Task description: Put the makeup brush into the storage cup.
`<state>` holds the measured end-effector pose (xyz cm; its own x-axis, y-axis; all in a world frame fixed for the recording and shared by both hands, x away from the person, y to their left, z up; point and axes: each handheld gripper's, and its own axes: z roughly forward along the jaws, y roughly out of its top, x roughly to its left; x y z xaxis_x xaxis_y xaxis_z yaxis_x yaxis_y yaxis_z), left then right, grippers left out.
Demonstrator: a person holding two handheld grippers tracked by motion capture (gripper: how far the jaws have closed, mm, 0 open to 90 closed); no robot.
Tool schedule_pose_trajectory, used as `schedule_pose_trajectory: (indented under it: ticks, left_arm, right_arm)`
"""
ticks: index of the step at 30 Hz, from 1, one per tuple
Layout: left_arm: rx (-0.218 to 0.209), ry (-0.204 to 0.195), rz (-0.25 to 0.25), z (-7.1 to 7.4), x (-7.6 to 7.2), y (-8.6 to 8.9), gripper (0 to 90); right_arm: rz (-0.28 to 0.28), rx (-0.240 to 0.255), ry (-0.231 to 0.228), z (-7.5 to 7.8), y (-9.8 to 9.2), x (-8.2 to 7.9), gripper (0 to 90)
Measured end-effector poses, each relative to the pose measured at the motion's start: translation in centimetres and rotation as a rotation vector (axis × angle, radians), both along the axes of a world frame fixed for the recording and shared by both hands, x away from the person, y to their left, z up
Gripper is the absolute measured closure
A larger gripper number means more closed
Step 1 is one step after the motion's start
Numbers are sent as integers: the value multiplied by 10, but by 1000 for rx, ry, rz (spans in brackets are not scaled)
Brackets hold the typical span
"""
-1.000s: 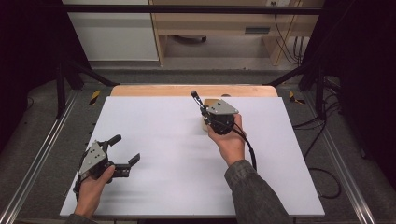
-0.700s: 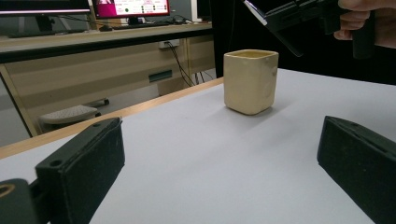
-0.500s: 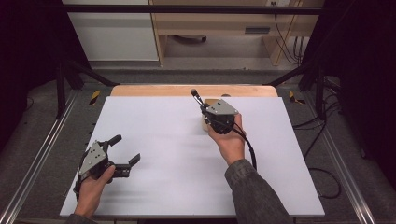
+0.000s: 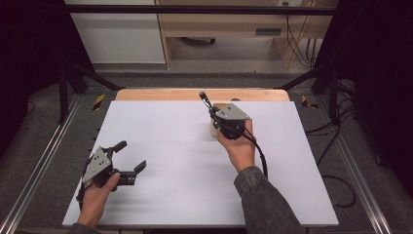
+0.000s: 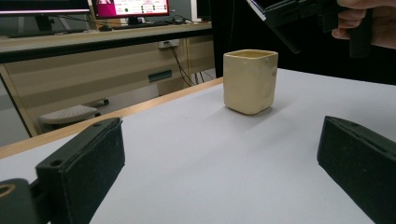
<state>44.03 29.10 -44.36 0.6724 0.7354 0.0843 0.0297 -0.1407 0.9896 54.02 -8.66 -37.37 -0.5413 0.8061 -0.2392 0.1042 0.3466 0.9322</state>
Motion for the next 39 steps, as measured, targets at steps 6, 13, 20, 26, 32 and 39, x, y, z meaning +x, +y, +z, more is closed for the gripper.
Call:
schedule_pose_trajectory:
  ticks: [6,13,20,26,32,39]
  left_arm:
    - [1,0,-2,0,0,0,6]
    - [-3,-4,0,0,0,0,6]
    - [0,-2,-2,0,0,0,6]
    - [-3,-2,0,0,0,0,6]
    - [-1,-3,0,0,0,0,6]
    - [0,-1,0,0,0,0,6]
  right_arm:
    - [-4,16,-4,0,-1,1,793]
    - [-5,29,-14,1,-2,1,793]
    - [-6,33,-19,1,-2,2,793]
    - [10,29,-34,2,-1,4,793]
    - [18,28,-46,3,0,5,793]
    - [23,14,-53,2,1,6,793]
